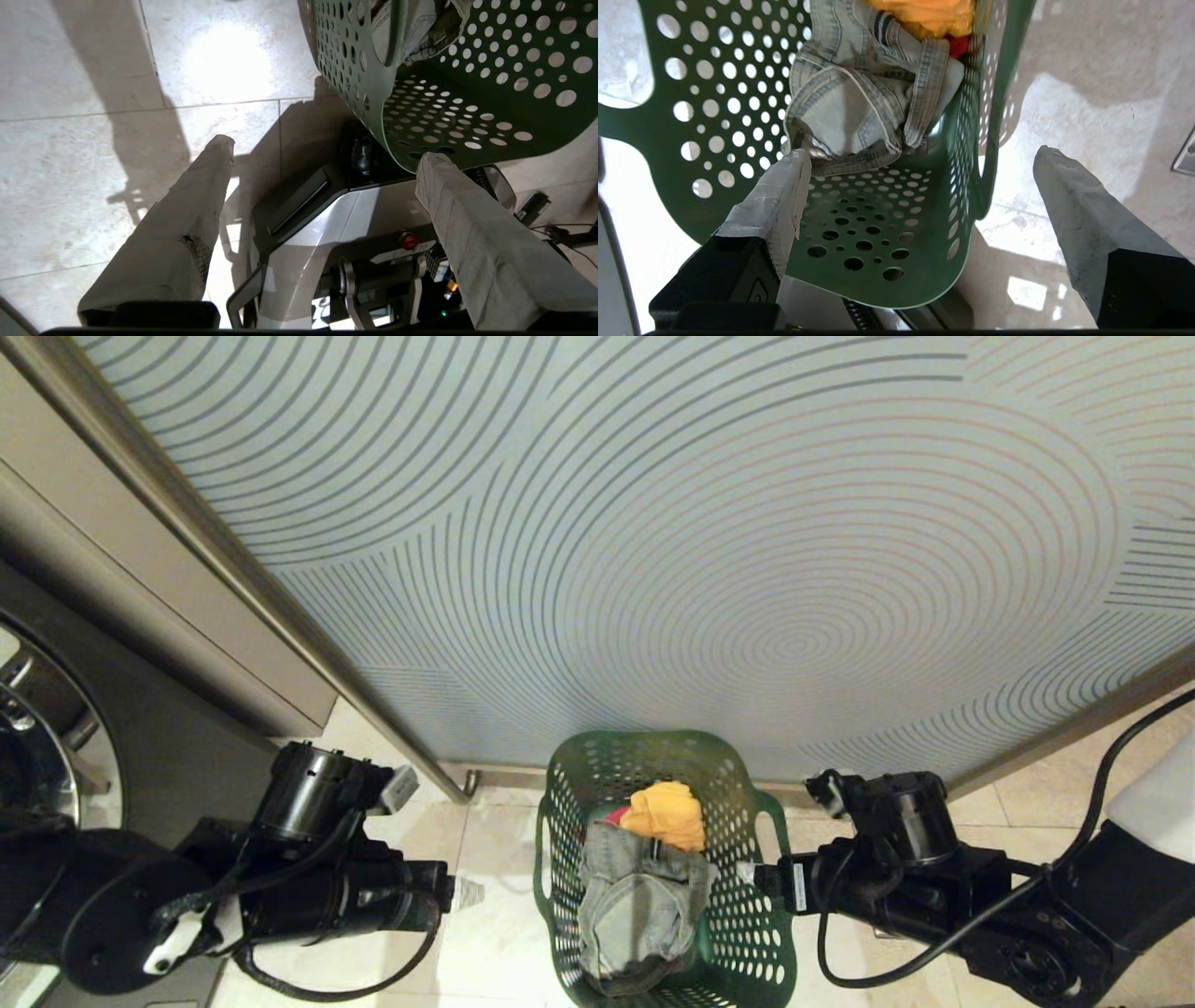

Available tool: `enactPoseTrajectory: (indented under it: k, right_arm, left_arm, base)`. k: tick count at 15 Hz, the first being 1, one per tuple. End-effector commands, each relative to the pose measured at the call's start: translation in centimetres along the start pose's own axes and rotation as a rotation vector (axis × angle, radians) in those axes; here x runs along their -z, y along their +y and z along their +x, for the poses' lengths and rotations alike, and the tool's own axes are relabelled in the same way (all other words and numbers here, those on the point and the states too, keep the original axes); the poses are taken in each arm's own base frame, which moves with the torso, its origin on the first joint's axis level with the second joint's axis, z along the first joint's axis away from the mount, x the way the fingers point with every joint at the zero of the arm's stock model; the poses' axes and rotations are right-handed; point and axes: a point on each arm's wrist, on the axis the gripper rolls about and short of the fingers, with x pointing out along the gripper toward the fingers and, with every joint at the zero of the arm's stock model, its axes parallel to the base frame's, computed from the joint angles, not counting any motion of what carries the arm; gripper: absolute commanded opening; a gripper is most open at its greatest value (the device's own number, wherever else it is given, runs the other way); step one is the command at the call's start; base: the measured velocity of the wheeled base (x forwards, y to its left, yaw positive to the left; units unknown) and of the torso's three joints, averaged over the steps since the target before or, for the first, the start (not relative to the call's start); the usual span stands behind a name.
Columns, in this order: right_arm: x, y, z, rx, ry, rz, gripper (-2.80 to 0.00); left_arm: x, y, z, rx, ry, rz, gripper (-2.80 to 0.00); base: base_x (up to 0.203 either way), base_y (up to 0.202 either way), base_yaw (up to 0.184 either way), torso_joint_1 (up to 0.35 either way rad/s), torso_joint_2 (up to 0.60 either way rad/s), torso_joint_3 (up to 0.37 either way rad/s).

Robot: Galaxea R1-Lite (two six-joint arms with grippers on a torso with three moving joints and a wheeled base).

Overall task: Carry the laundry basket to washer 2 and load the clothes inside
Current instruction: Pick up the clothes basket and put it beside the washing machine

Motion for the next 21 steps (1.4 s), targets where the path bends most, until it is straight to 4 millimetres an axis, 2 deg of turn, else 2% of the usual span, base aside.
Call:
enactPoseTrajectory:
  k: [1,5,7,9,12,17,21]
  right_arm:
    - [0.0,0.0,0.1,0.002,0.004,0.001,0.0]
    - [0.0,-0.1,0.0,0.029,0.071,0.0,0.0]
    - [0.5,-0.4,0.2,0.037,0.091,0.005,0.0]
    - [0.4,-0.4,0.4,0.038,0.089,0.005,0.0]
    - [0.5,-0.5,0.4,0.043,0.094,0.006,0.0]
    - [1.2,-0.8,0.8,0.084,0.136,0.004,0.0]
    - [1.5,-2.1,1.5,0.121,0.151,0.022,0.0]
  left_arm:
    - [0.0,-1.3,-0.1,0.008,-0.015,0.018,0.0]
    - [0.0,-3.9,0.7,0.017,-0.016,0.024,0.0]
    - [0.6,-5.3,2.0,-0.035,-0.008,0.042,0.0]
    - [0.1,-6.1,3.0,-0.1,-0.08,0.046,0.0]
    - [-0.1,-6.7,3.6,-0.1,-0.089,0.054,0.0]
    - [0.8,-7.9,7.3,-0.124,-0.125,0.041,0.0]
    - [1.4,-9.0,7.3,-0.101,-0.119,0.064,0.0]
  base:
    - [0.0,0.0,0.0,0.0,0.0,0.0]
    - [0.0,0.0,0.0,0.0,0.0,0.0]
    - [0.0,0.0,0.0,0.0,0.0,0.0]
    - [0.0,0.0,0.0,0.0,0.0,0.0]
    - [0.0,0.0,0.0,0.0,0.0,0.0]
    - [0.0,0.0,0.0,0.0,0.0,0.0]
    - [0.0,0.0,0.0,0.0,0.0,0.0]
